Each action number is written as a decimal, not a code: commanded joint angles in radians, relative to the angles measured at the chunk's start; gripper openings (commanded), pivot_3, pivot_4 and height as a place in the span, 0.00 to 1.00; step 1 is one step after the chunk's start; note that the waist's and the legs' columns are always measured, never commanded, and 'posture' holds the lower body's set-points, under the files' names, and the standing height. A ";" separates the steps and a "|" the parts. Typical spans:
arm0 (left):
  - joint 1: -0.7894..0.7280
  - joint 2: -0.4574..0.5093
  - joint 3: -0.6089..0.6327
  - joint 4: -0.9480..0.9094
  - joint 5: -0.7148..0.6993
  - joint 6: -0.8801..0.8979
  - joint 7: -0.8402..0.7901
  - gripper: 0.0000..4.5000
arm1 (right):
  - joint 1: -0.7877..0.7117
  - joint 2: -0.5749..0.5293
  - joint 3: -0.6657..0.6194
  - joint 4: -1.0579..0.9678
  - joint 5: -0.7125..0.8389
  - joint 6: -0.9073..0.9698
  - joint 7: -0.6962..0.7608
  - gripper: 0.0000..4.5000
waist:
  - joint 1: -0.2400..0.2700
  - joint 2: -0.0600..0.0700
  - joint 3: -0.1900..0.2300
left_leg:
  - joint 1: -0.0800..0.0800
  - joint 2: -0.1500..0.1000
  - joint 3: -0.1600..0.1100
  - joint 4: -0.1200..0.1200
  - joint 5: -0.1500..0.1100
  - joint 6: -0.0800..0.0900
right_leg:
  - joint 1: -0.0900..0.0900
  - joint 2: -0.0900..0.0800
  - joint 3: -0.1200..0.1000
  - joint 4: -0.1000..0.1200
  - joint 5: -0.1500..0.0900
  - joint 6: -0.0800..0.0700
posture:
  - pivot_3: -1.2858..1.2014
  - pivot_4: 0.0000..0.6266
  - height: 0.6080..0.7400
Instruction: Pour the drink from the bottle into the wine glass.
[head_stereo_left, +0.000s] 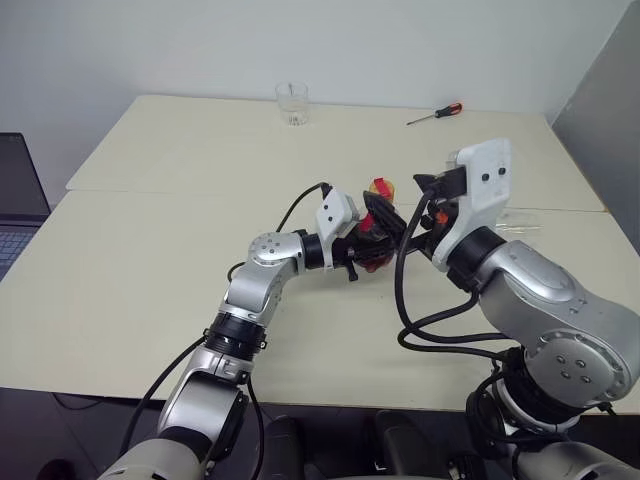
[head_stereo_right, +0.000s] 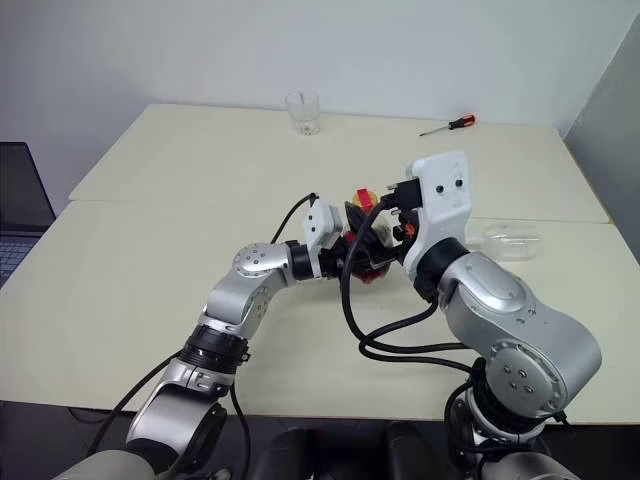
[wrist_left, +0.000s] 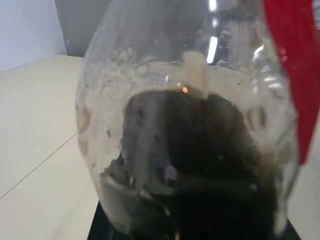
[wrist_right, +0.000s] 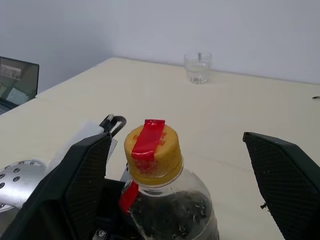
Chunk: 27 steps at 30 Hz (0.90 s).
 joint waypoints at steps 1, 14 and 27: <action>-0.012 -0.008 -0.003 -0.043 -0.002 -0.015 0.004 0.25 | -0.016 -0.003 0.009 -0.025 -0.013 -0.037 0.006 1.00 | 0.000 0.000 0.000 | 0.000 0.000 0.000 0.000 0.000 0.000 | 0.000 0.000 0.000 0.000 0.000 0.000 | 0.52 0.24 1.00; -0.017 -0.009 0.001 -0.047 0.002 -0.014 0.010 0.25 | 0.008 0.024 0.033 -0.002 -0.026 -0.045 0.028 1.00 | 0.000 0.000 0.000 | 0.000 0.000 0.000 0.000 0.000 0.000 | 0.000 0.000 0.000 0.000 0.000 0.000 | 0.52 0.24 1.00; -0.004 -0.006 0.002 -0.067 0.000 -0.004 0.022 0.25 | 0.008 0.019 0.041 0.006 -0.029 -0.040 0.037 0.47 | 0.000 0.000 0.000 | 0.000 0.000 0.000 0.000 0.000 0.000 | 0.000 0.000 0.000 0.000 0.000 0.000 | 0.52 0.24 1.00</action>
